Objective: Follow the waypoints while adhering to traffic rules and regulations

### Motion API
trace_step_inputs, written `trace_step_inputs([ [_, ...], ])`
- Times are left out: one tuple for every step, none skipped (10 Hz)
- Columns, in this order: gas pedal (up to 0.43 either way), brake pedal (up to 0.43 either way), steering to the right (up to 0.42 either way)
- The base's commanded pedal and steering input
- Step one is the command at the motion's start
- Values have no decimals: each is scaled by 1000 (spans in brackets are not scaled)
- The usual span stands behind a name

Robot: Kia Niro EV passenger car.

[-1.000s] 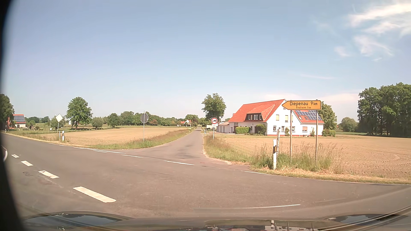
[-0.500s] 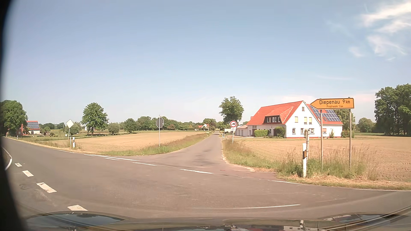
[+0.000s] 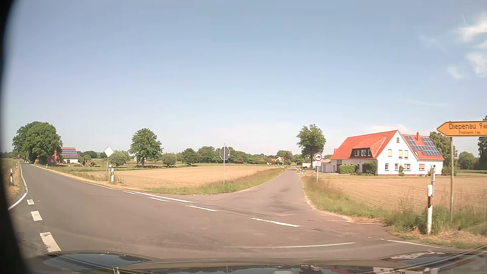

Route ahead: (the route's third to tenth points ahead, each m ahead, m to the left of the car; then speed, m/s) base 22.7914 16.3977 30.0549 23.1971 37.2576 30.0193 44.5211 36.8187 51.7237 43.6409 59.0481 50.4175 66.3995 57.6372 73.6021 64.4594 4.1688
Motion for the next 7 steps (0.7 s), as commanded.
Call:
trace_step_inputs([
  [390, 0, -317],
  [390, 0, -316],
  [390, 0, -314],
  [390, 0, -305],
  [390, 0, -298],
  [390, 0, -295],
  [390, 0, -290],
])
